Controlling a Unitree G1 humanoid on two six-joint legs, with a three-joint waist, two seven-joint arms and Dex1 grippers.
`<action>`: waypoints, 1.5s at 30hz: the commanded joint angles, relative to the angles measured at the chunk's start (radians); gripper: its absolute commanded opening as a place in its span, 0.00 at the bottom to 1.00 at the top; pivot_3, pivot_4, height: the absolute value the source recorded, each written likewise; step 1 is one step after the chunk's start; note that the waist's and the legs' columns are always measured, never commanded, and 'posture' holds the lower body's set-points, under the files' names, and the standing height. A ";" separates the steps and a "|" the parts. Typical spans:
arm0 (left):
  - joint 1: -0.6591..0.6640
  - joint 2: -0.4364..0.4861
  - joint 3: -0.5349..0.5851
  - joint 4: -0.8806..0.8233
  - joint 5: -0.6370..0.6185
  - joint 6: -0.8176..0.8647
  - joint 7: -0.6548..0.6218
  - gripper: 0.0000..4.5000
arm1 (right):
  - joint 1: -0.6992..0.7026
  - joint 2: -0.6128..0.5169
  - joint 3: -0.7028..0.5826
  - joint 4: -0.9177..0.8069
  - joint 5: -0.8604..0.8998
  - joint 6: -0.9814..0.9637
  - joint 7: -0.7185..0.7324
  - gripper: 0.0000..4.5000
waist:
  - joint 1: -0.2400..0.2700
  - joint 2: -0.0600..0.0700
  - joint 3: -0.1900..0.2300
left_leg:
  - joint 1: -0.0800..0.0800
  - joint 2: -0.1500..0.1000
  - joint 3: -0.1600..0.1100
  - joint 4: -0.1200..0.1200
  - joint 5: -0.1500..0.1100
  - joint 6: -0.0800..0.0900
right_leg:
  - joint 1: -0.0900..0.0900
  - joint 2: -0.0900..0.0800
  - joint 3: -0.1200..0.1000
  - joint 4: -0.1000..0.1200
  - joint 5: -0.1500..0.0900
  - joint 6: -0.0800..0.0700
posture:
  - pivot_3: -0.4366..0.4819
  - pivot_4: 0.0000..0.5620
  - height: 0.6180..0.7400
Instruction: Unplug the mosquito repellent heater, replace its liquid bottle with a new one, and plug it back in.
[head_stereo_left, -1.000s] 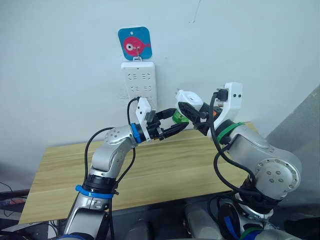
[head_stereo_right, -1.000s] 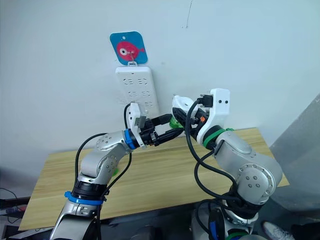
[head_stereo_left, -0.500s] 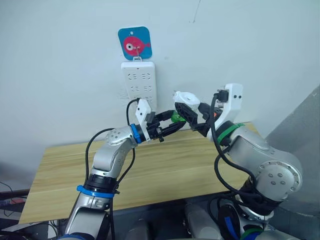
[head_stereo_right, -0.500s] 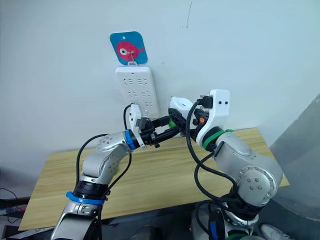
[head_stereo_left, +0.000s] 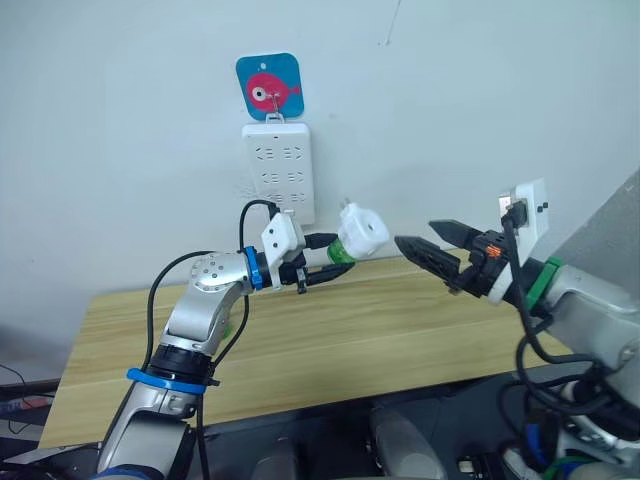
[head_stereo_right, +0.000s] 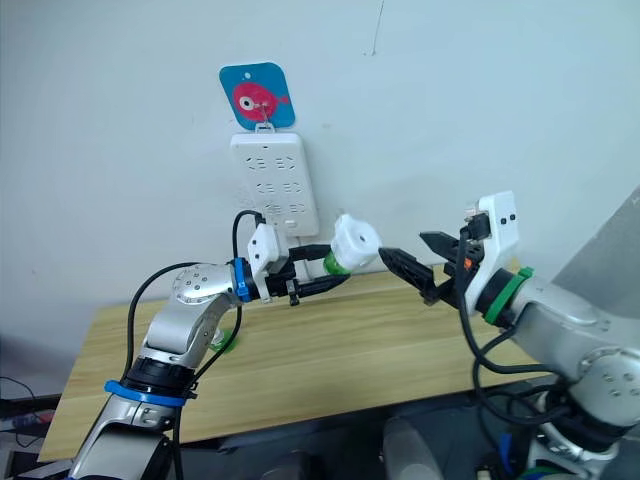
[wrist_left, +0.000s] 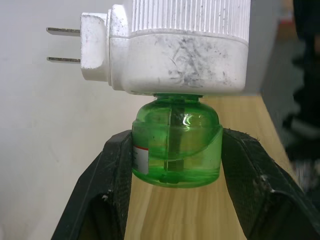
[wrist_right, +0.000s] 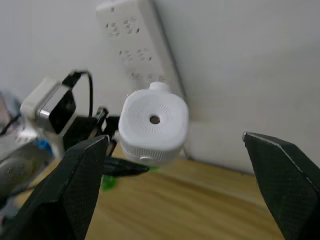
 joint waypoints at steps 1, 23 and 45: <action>-0.041 0.034 -0.035 0.009 0.067 -0.149 -0.063 0.50 | -0.034 -0.161 0.131 0.105 0.251 -0.077 -0.108 1.00 | -0.001 0.000 0.001 | 0.000 0.000 0.001 0.000 0.000 0.000 | 0.000 0.000 0.001 0.000 -0.001 0.001 | 0.18 0.24 0.94; -0.039 0.040 -0.080 0.031 0.142 -0.355 -0.095 0.50 | -0.078 -0.402 0.629 0.233 0.601 -0.506 -0.382 1.00 | 0.007 -0.002 0.003 | -0.009 0.001 -0.001 0.001 -0.003 0.007 | -0.001 -0.002 0.002 -0.014 0.004 0.003 | 0.20 0.26 0.94; -0.020 0.032 -0.063 0.022 0.116 -0.375 -0.085 0.50 | -0.058 -0.308 0.652 0.288 0.601 -0.507 -0.359 0.66 | 0.012 -0.001 0.003 | -0.009 0.001 -0.003 0.001 -0.003 0.007 | 0.000 -0.002 0.001 -0.013 0.004 0.003 | 0.22 0.27 0.94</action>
